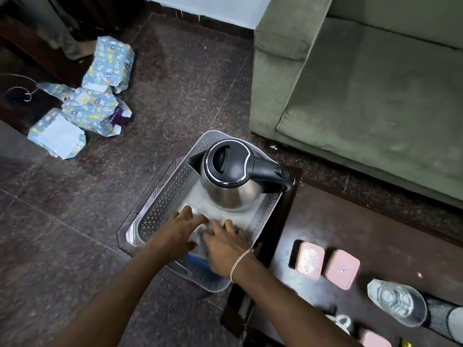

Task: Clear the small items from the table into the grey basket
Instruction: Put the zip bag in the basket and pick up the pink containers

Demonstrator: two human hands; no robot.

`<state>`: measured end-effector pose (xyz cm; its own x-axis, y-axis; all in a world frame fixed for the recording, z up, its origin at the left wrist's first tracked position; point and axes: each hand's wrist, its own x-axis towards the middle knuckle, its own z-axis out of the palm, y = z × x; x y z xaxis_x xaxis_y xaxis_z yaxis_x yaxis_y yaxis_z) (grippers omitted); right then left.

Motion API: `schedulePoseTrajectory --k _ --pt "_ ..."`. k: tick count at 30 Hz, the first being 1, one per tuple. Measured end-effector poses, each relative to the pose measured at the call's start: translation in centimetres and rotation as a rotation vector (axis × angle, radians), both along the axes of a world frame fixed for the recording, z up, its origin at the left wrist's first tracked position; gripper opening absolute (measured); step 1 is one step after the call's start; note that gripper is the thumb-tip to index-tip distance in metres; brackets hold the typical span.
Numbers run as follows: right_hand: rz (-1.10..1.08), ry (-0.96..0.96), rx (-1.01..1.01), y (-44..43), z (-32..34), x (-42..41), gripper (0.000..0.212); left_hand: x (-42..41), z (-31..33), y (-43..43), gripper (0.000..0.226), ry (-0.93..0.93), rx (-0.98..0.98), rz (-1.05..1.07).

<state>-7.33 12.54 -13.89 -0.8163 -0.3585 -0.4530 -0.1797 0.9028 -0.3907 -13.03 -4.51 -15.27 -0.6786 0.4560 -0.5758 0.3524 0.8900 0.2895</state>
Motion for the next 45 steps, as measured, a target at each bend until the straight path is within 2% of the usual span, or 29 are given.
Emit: schedulePoseTrajectory --k 6,11,17,21,24,29,33,35,40,44,45 --pt "0.099 -0.149 0.047 -0.4 -1.2 -1.0 0.045 -0.2 -1.5 -0.2 0.097 0.054 -0.063 -0.083" --pt "0.142 -0.174 0.077 -0.4 -1.1 -1.3 0.035 -1.0 -1.6 -0.2 0.102 0.058 -0.014 -0.061" --pt "0.196 -0.132 0.091 -0.2 -0.6 -0.5 0.038 -0.9 -1.5 -0.4 0.107 0.054 0.015 -0.027" --pt "0.159 -0.176 0.084 0.0 -0.3 -0.2 0.041 -0.7 -1.2 0.0 0.109 0.049 0.004 -0.005" --pt "0.171 -0.116 0.078 0.2 0.0 0.1 0.039 -0.7 -0.7 0.2 0.109 0.049 -0.011 0.011" --pt "0.186 0.131 -0.038 1.1 0.7 2.5 0.029 0.9 0.7 1.3 0.097 0.138 -0.045 0.043" --pt "0.039 0.399 -0.200 2.6 2.7 6.4 0.014 3.0 2.5 2.8 0.089 0.208 -0.091 0.096" --pt "-0.054 0.469 -0.233 3.9 3.9 8.2 0.017 4.0 3.3 3.5 0.087 0.284 -0.054 0.109" --pt "-0.230 0.472 -0.263 10.3 4.9 12.2 0.019 6.7 5.5 6.9 0.061 0.444 0.094 0.103" --pt "-0.370 0.421 -0.226 16.1 3.4 15.0 0.015 9.3 6.7 11.0 0.015 0.645 0.299 0.013" --pt "-0.402 0.406 -0.192 17.6 2.9 15.5 0.014 10.0 6.8 12.4 0.014 0.644 0.338 -0.008"
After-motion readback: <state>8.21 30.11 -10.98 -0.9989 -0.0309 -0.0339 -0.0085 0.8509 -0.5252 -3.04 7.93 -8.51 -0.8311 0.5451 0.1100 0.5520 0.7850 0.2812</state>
